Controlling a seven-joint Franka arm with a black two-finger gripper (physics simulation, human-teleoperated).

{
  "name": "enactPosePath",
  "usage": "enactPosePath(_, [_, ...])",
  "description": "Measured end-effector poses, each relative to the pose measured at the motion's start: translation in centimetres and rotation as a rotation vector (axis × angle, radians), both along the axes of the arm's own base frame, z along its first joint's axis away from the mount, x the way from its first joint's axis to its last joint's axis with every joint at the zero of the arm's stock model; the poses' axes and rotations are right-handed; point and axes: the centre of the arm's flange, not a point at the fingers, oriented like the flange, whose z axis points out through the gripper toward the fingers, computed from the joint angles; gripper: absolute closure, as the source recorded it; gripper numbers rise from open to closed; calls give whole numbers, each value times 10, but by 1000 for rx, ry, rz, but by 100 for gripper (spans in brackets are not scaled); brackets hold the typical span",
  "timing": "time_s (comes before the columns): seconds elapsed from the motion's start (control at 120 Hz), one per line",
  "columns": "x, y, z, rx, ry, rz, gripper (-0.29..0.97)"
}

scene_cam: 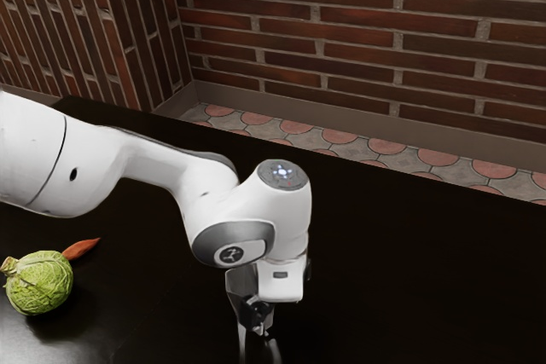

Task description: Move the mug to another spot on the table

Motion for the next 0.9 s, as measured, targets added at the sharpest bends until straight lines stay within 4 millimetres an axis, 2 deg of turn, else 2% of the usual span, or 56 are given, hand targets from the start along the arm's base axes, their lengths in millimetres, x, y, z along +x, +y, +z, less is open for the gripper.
enactPosePath(0.367, [-11,4,-24,40,-29,47,1])
enactPosePath(0.408, [-11,4,-24,40,-32,55,7])
enactPosePath(0.542, [-12,2,-22,39,-42,78,42])
enactPosePath(0.617, [-12,3,-22,44,-49,83,55])
enactPosePath(0.767, [-10,5,-19,55,-66,96,63])
enactPosePath(0.9, [-5,12,5,99,-116,94,65])
